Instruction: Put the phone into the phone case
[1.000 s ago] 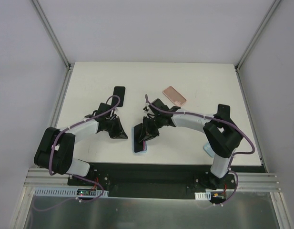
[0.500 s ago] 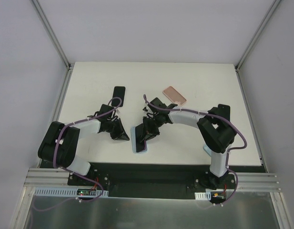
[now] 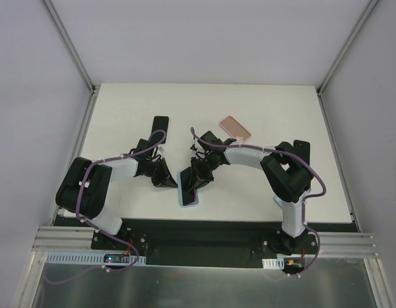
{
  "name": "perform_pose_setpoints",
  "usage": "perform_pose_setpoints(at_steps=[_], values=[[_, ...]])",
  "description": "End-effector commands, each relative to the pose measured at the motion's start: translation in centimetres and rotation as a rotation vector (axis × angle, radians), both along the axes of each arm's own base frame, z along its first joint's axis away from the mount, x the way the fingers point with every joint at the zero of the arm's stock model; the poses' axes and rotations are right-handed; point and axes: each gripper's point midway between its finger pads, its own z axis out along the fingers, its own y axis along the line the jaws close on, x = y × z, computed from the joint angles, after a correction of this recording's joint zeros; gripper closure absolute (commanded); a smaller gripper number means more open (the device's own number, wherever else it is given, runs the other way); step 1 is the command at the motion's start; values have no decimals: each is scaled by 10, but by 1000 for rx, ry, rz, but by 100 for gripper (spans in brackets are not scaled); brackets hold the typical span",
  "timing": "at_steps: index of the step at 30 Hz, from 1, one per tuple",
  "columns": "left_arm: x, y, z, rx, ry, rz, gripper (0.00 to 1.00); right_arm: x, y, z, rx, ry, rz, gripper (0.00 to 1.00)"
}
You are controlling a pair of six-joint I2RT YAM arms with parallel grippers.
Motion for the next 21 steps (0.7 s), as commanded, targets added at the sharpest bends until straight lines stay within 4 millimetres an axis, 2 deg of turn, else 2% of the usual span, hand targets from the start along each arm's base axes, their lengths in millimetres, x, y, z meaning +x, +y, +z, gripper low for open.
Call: perform_pose_setpoints(at_steps=[1, 9, 17, 21], values=[[0, -2, -11, 44, 15, -11, 100, 5, 7, 7, 38, -12, 34, 90], [-2, -5, -16, 51, 30, -22, 100, 7, 10, 5, 49, -4, 43, 91], [-17, -11, -17, 62, 34, -50, 100, 13, 14, -1, 91, 26, -7, 91], [-17, -12, -20, 64, 44, -53, 100, 11, 14, -5, 102, 32, -1, 90]])
